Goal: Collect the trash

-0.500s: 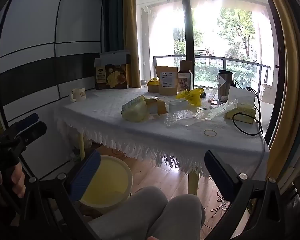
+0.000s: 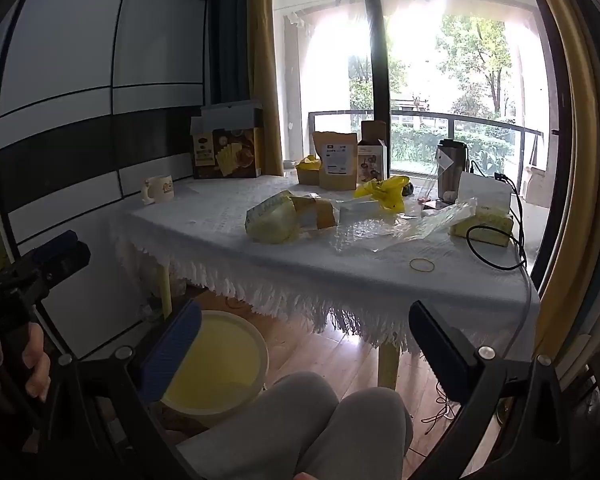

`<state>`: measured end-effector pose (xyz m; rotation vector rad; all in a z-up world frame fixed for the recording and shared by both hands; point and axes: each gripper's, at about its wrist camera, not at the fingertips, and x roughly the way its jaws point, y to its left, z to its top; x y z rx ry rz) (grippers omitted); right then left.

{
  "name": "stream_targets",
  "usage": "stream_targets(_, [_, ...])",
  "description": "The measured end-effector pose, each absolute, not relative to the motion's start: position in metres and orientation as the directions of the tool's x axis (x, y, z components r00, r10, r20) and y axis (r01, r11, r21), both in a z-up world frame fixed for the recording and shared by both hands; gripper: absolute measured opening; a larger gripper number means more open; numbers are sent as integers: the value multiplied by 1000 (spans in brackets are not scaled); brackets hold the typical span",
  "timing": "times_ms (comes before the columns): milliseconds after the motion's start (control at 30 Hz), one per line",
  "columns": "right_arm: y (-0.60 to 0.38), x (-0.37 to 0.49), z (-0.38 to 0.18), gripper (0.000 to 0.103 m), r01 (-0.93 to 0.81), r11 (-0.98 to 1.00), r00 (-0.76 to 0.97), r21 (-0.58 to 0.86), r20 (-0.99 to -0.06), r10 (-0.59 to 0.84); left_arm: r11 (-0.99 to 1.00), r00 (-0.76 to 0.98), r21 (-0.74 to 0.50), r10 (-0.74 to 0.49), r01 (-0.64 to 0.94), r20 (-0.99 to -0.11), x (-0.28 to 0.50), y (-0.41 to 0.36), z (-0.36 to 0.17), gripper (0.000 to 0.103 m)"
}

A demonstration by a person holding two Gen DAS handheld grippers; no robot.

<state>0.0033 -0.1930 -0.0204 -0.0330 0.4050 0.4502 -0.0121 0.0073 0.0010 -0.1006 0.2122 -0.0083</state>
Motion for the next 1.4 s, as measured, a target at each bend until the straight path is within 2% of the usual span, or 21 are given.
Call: stream_targets(1400, [-187,4,-23,103,-452,890,809,52,-396,434,995,979,-98,-14,-6,-205,-5,13,5,97])
